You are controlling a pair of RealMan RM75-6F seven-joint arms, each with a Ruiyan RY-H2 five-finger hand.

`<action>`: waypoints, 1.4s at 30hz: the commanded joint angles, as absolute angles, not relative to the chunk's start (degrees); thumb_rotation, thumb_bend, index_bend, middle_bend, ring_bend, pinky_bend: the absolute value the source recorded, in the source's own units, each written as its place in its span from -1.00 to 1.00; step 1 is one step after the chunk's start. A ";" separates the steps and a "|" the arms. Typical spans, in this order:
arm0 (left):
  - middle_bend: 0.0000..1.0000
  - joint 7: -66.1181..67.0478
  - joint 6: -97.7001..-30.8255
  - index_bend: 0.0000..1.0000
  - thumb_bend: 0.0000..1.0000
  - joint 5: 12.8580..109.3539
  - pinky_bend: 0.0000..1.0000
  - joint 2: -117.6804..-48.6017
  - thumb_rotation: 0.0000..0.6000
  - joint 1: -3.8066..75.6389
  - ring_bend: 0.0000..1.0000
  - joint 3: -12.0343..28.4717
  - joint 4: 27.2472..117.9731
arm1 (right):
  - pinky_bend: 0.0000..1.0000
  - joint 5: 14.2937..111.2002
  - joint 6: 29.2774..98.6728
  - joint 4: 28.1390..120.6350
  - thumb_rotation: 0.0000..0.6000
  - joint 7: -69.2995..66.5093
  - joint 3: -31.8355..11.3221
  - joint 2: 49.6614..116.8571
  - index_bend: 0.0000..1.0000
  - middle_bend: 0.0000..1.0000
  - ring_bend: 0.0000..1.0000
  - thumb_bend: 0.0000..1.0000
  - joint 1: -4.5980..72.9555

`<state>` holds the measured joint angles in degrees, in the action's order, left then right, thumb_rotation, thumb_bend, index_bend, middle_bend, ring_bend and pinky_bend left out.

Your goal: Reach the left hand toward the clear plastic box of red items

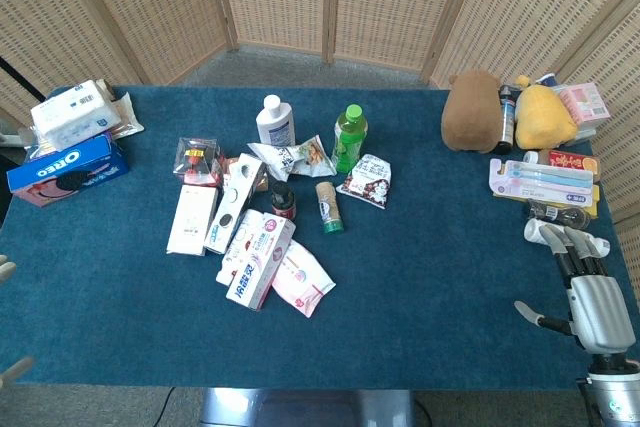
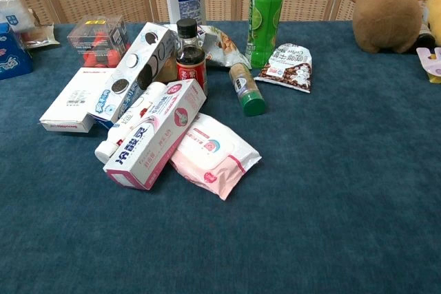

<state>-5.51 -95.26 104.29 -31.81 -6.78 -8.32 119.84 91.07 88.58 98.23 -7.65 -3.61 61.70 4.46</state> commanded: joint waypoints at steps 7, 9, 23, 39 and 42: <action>-1.00 -6.69 -90.91 -1.00 -1.00 100.81 -1.00 -32.46 1.00 -3.80 -1.00 -6.85 119.58 | -1.00 90.65 88.58 98.46 1.00 -7.80 -3.73 61.53 -0.96 -1.00 -1.00 -1.00 4.37; -1.00 -6.67 -87.99 -1.00 -1.00 98.76 -1.00 -32.57 1.00 -1.55 -1.00 -5.60 119.39 | -1.00 90.54 88.73 98.50 1.00 -7.85 -3.90 61.50 -0.96 -1.00 -1.00 -1.00 4.35; -1.00 -0.49 -62.44 -1.00 -1.00 76.10 -1.00 -41.51 1.00 21.21 -1.00 7.90 111.19 | -1.00 90.70 89.43 98.84 1.00 -8.86 -4.26 60.86 -0.96 -1.00 -1.00 -1.00 4.20; -1.00 22.05 -49.08 -1.00 -1.00 45.39 -1.00 -62.03 1.00 43.00 -1.00 13.60 93.20 | -1.00 87.20 88.48 98.49 1.00 -11.85 -5.67 59.54 -0.96 -1.00 -1.00 -1.00 4.21; -1.00 25.00 -47.68 -1.00 -1.00 42.15 -1.00 -64.81 1.00 46.50 -1.00 13.73 89.48 | -1.00 86.54 88.06 98.26 1.00 -12.08 -5.92 59.50 -0.96 -1.00 -1.00 -1.00 4.33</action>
<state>23.51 -48.95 44.07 -62.98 44.54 13.28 91.38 86.60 88.13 98.32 -12.03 -5.87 59.51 4.30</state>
